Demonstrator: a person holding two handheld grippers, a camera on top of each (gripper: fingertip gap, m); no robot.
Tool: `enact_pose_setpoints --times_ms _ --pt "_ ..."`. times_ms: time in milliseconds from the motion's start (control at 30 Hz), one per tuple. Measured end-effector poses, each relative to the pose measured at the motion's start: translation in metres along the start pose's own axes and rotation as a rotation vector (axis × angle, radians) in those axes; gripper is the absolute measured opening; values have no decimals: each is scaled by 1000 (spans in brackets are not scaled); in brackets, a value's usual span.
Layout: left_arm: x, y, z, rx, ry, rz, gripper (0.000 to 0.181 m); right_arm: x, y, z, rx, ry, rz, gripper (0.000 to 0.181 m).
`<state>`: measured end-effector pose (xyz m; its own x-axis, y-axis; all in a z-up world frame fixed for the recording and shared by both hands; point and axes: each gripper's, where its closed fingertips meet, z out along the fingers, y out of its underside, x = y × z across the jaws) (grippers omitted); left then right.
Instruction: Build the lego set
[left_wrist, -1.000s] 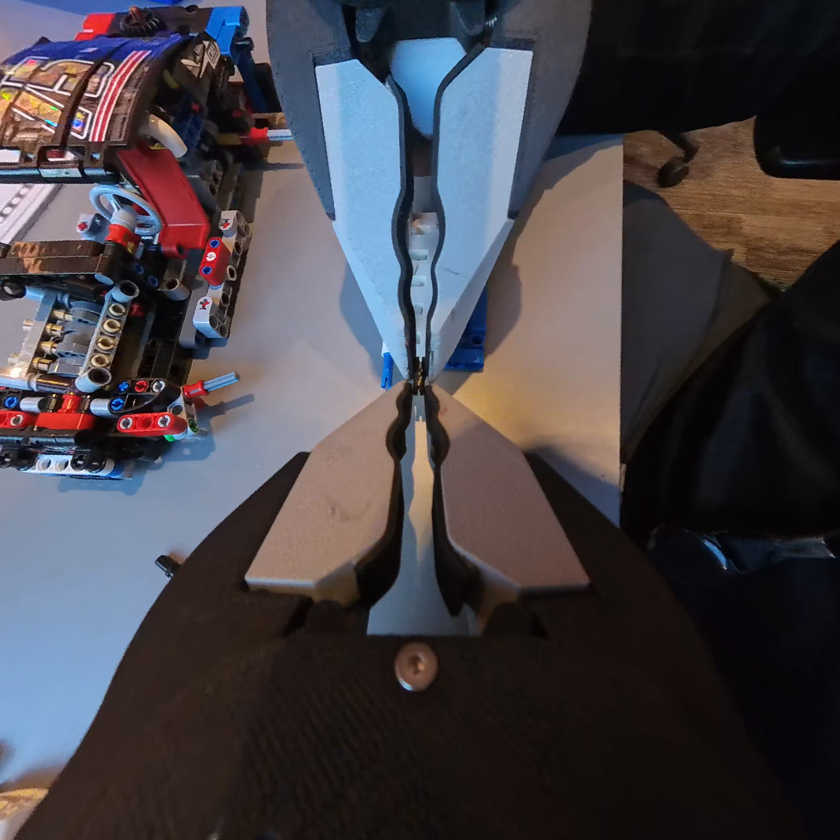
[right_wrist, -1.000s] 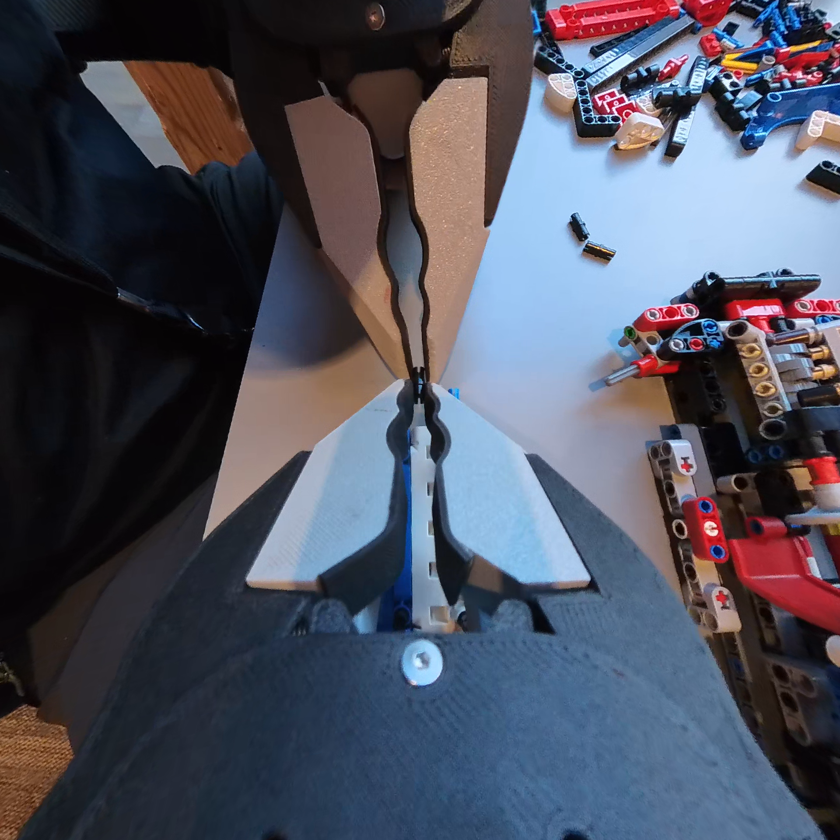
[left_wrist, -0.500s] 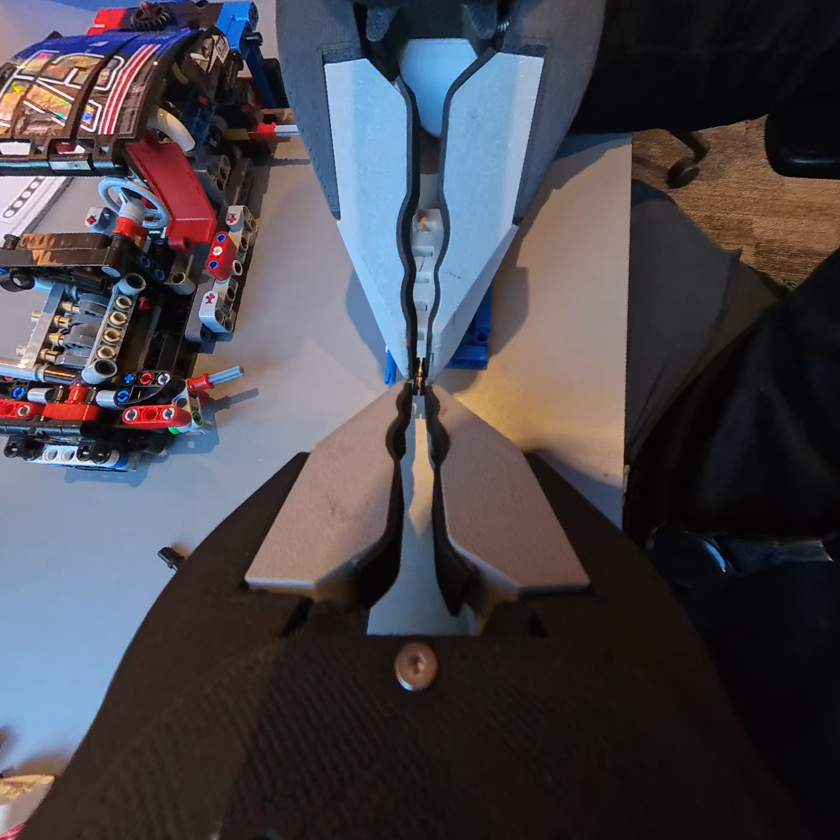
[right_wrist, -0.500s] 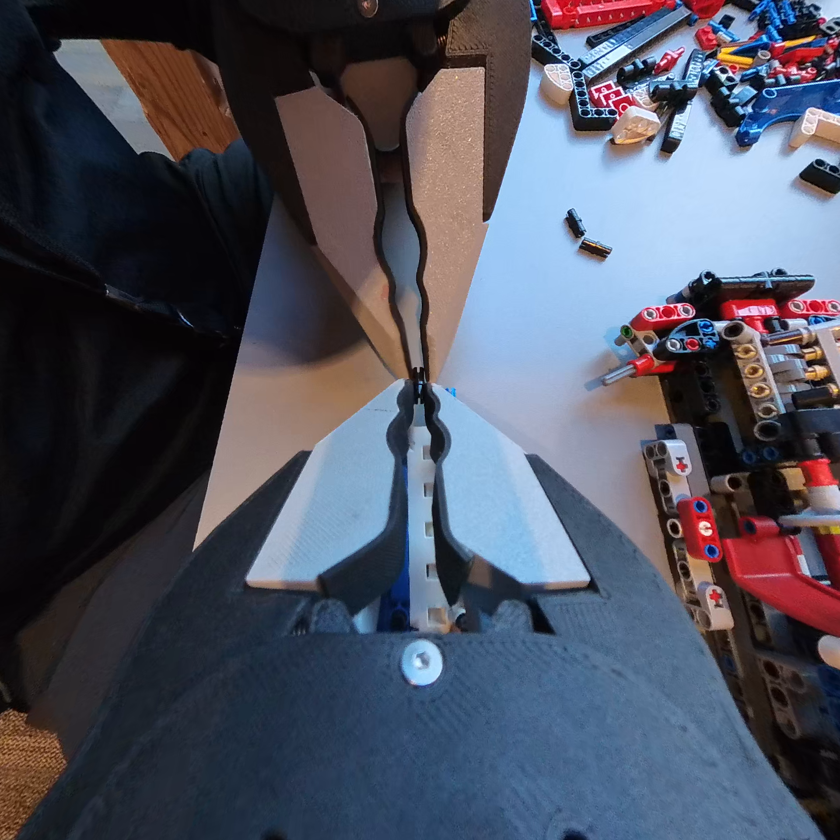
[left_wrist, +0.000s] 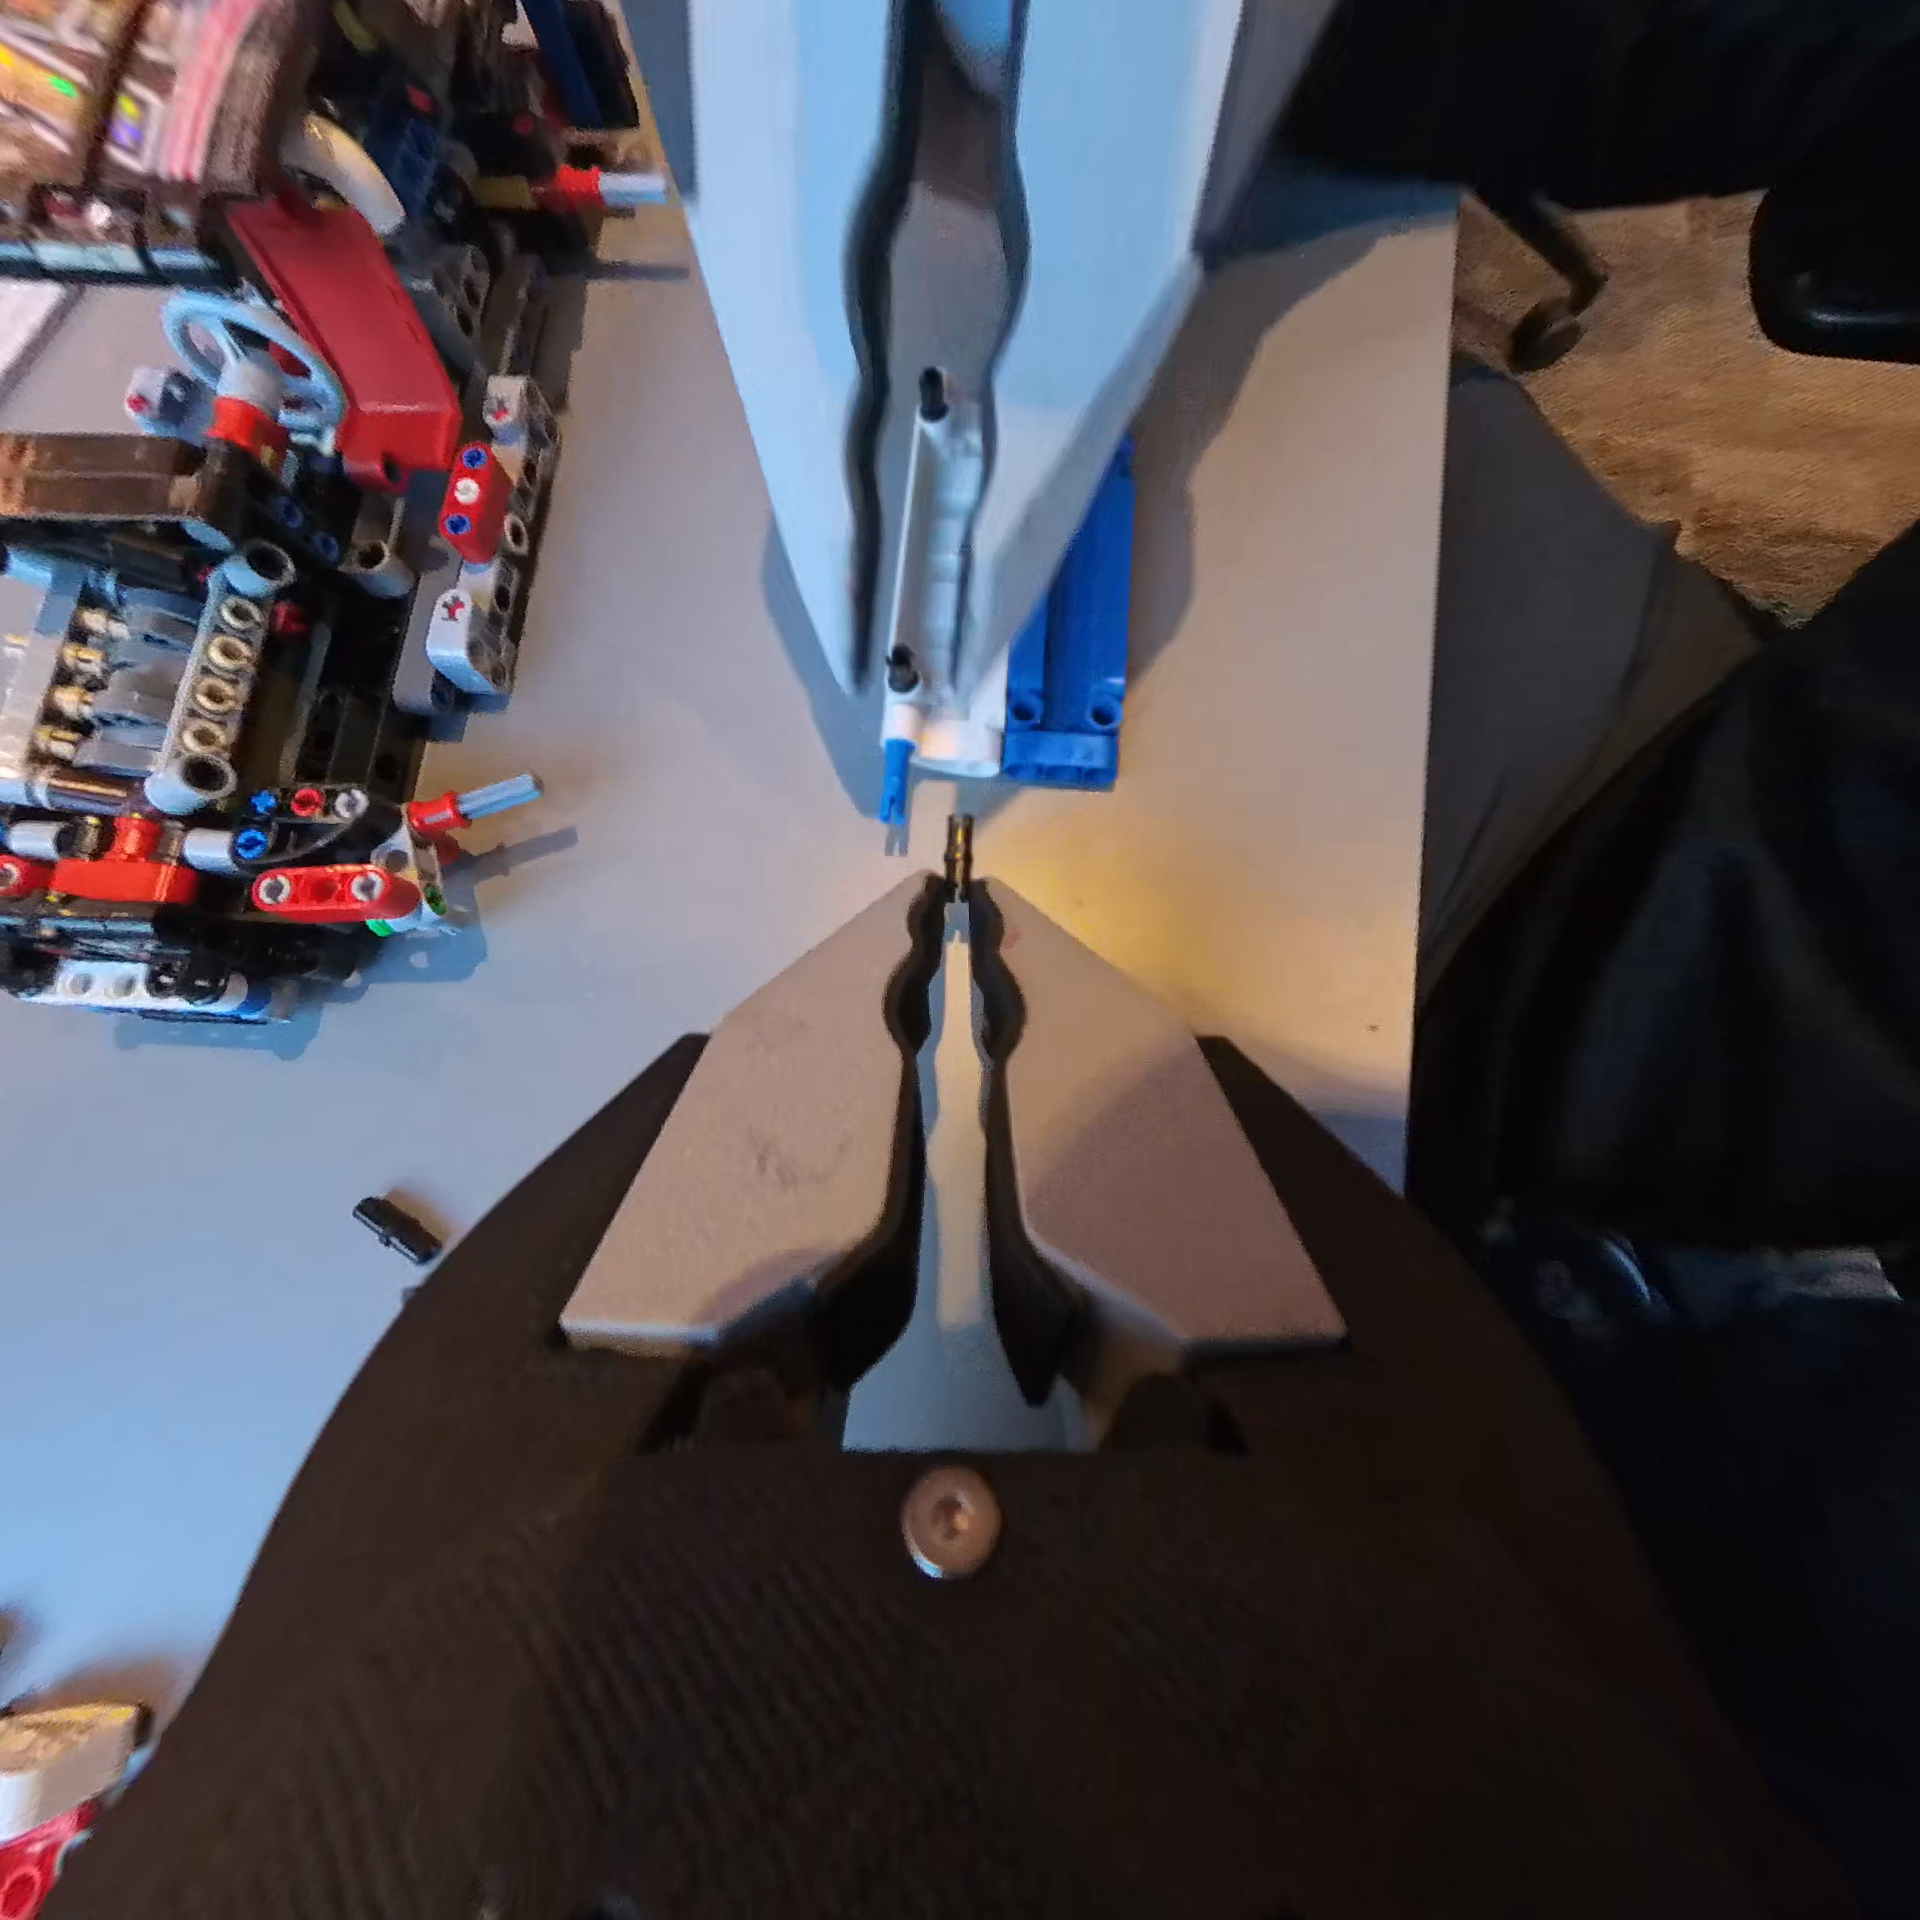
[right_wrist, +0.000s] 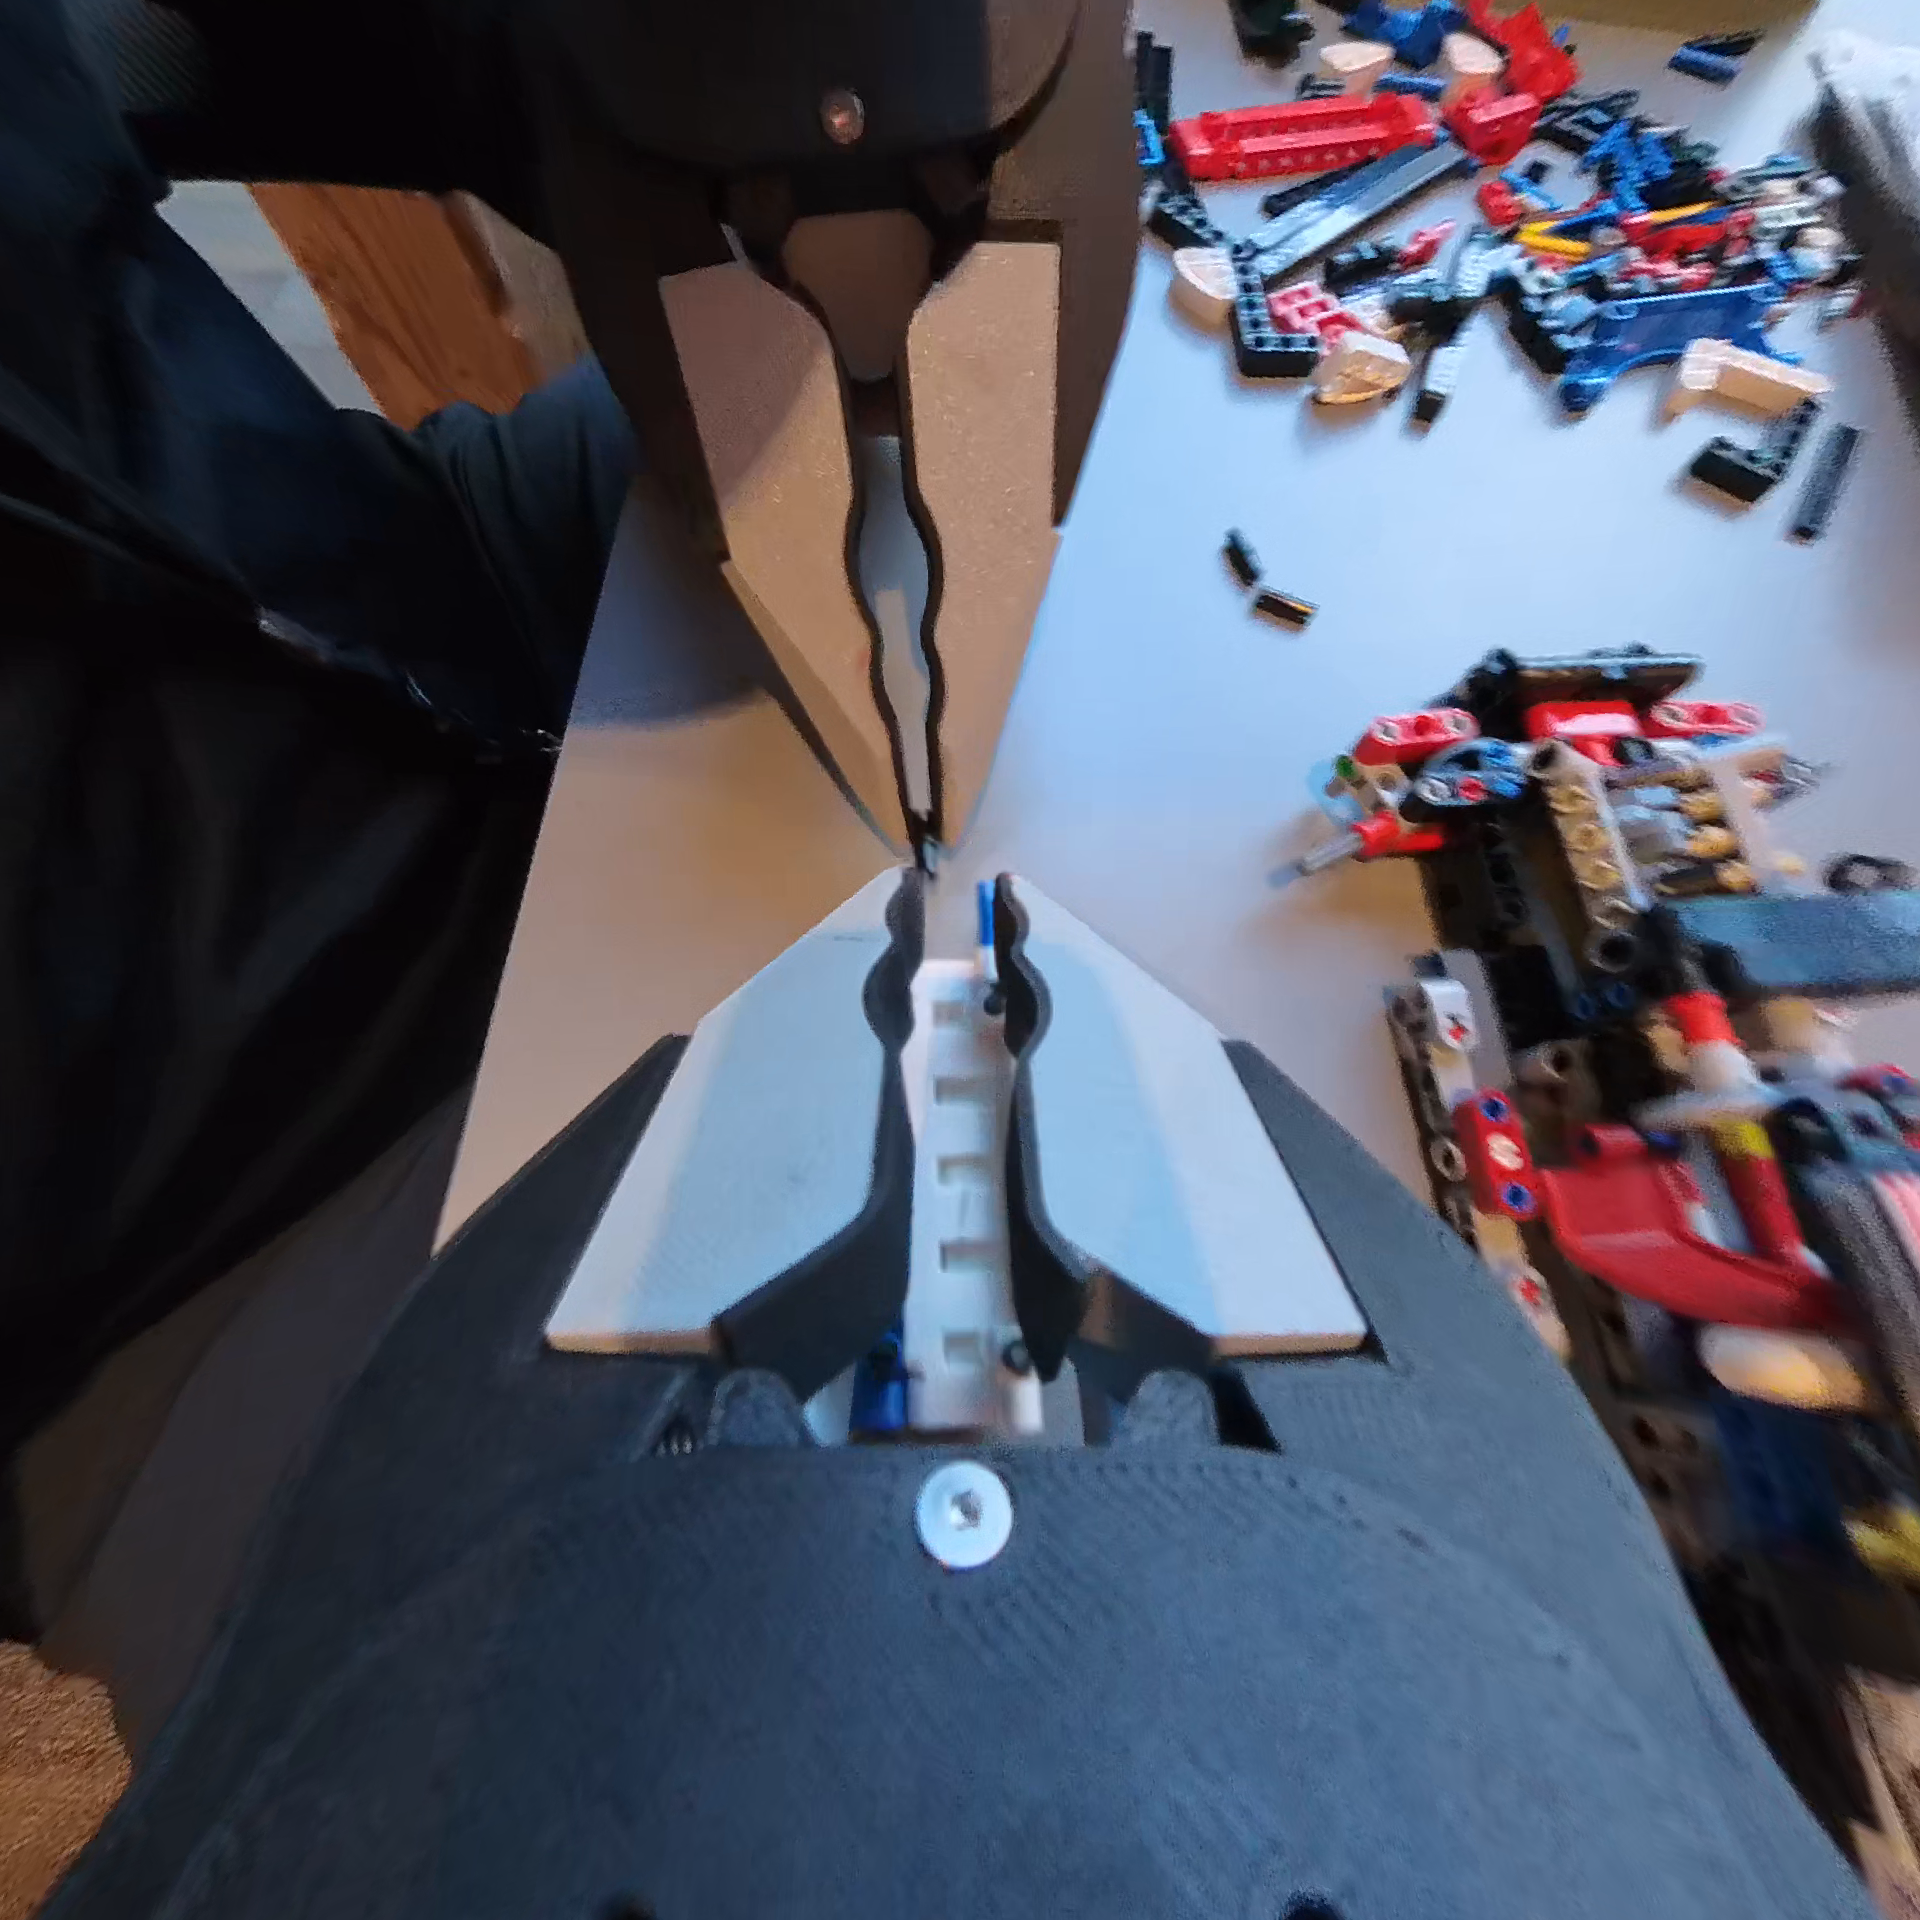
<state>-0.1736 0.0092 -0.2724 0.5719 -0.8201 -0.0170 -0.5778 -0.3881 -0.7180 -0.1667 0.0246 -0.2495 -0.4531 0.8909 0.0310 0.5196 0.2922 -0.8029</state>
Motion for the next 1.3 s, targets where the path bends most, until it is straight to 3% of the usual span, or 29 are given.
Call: enact_pose_setpoints --times_ms 167,500,633,733,767,1133,1300 --pt "2 7 4 -65 49 -42 2 18 17 -23 -19 20 77 23" --pt "5 3 10 -111 46 7 2 0 29 6 -191 -178 47 24" --pt "5 2 11 -118 46 15 2 -3 27 11 -168 -221 83 18" --pt "5 1 12 -111 54 11 2 -4 27 10 -153 -226 92 16" --pt "4 1 12 -109 57 8 2 -3 27 9 -147 -213 80 6" --pt "0 -6 18 -49 25 36 2 7 20 0 -53 -67 38 5" --pt "5 -9 21 -27 48 20 1 5 25 1 -51 -81 69 5"
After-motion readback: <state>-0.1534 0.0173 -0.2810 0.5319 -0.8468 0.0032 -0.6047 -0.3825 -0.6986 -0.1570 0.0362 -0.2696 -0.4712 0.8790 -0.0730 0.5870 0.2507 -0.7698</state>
